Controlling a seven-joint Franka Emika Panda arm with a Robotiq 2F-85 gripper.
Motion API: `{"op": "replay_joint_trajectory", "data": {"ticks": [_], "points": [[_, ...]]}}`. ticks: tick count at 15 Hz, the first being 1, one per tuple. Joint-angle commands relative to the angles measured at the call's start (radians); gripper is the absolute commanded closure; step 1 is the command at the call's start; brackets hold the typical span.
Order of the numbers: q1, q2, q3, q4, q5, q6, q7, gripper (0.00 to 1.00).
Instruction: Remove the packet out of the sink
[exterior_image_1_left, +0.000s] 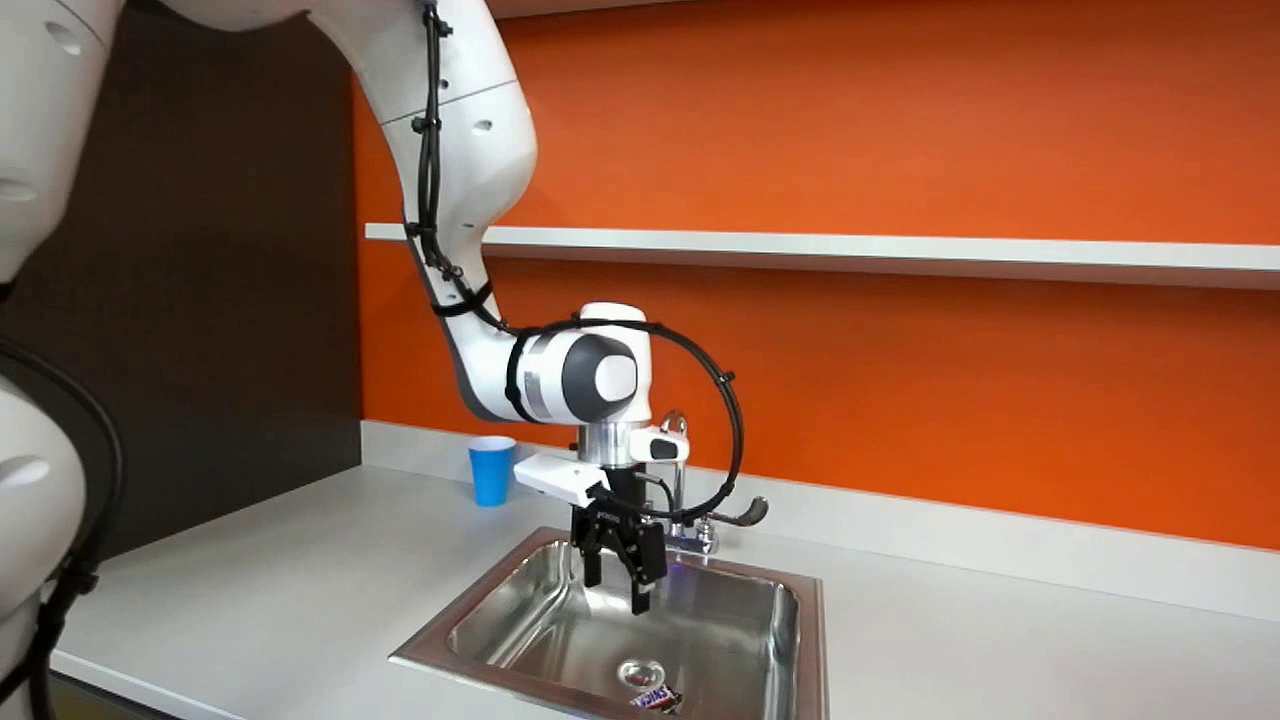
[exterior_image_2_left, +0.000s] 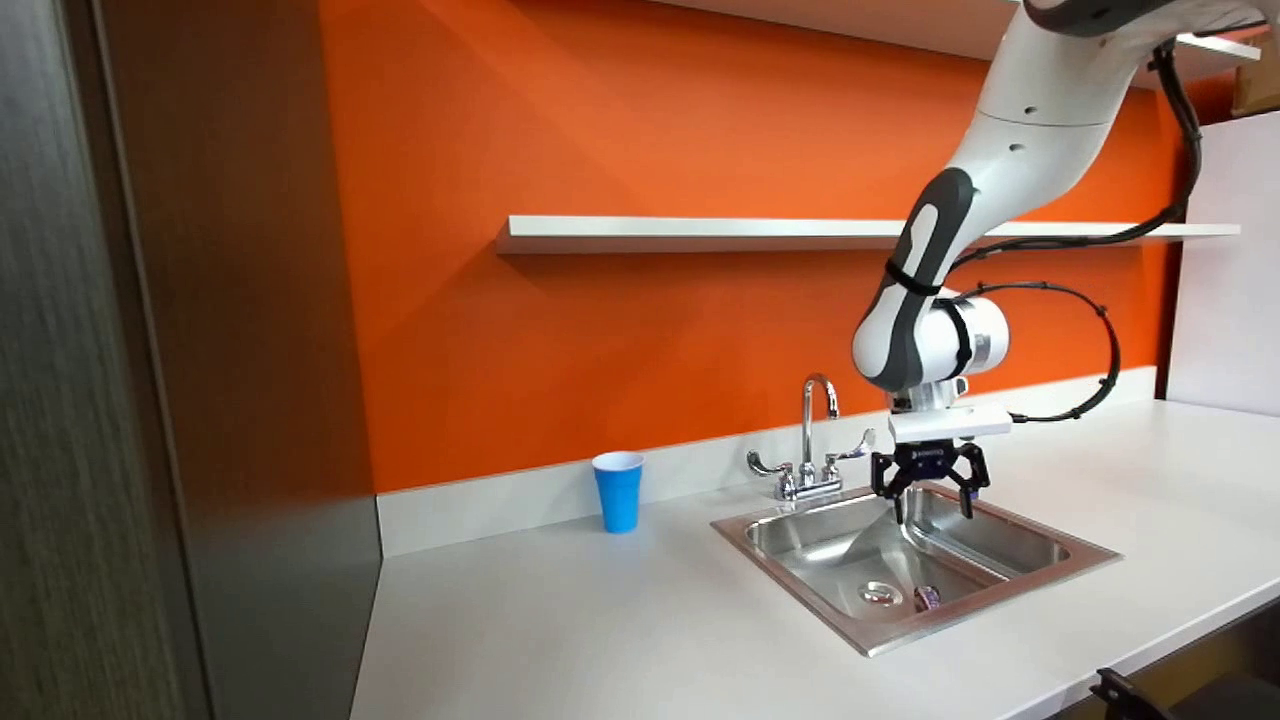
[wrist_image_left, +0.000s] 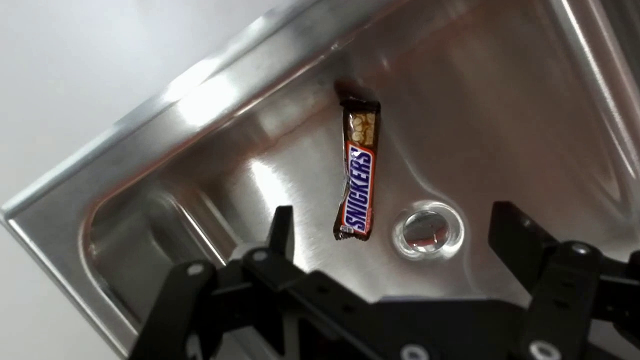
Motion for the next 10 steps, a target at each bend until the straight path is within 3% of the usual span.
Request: {"op": "replay_joint_trajectory", "data": {"ticks": [1, 10], "points": [[0.013, 0.086, -0.028, 0.031, -0.011, 0.066, 0.049, 0.00], [0.022, 0.265, -0.062, 0.102, 0.037, 0.148, 0.057, 0.00]]}}
